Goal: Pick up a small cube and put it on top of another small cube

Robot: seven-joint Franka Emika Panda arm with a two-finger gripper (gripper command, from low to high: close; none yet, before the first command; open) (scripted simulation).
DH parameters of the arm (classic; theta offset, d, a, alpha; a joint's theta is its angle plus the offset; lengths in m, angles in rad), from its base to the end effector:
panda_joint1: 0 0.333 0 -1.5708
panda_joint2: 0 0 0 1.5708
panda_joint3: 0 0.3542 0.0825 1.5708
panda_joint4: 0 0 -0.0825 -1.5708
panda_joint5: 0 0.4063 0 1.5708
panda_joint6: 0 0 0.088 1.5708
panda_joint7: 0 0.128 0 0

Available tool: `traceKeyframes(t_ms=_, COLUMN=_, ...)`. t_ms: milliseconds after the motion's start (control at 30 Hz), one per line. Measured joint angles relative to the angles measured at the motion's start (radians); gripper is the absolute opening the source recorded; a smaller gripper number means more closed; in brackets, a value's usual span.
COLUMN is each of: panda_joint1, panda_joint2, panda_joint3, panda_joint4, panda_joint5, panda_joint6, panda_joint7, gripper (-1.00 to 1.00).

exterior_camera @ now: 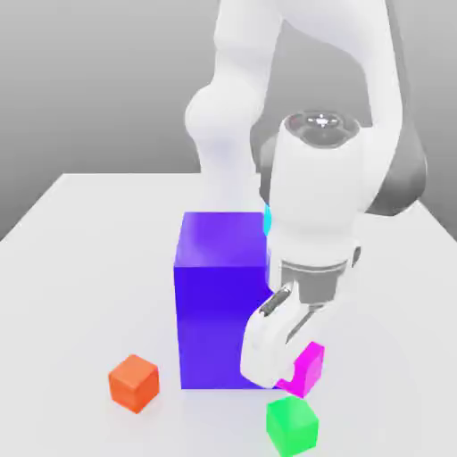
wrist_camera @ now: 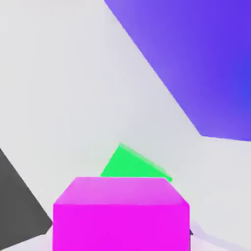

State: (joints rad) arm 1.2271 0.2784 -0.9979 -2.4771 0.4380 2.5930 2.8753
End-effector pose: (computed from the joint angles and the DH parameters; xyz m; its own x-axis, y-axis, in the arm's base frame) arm 0.4809 0.0920 0.2284 -0.9909 -0.1342 -0.0062 -0.1341 0.9909 -0.0094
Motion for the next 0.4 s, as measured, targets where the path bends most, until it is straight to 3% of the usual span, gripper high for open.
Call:
traceKeyframes(t_ms=333, panda_joint1=-0.175, panda_joint2=0.140, panda_joint3=0.217, panda_joint4=0.028, panda_joint5=0.227, panda_joint6=0.075, panda_joint7=-0.155, gripper=-1.00)
traceKeyframes(t_ms=367, panda_joint1=-0.185, panda_joint2=0.146, panda_joint3=0.228, panda_joint4=0.029, panda_joint5=0.238, panda_joint6=0.078, panda_joint7=-0.162, gripper=1.00)
traceKeyframes(t_ms=400, panda_joint1=-0.185, panda_joint2=0.146, panda_joint3=0.228, panda_joint4=0.029, panda_joint5=0.238, panda_joint6=0.078, panda_joint7=-0.162, gripper=1.00)
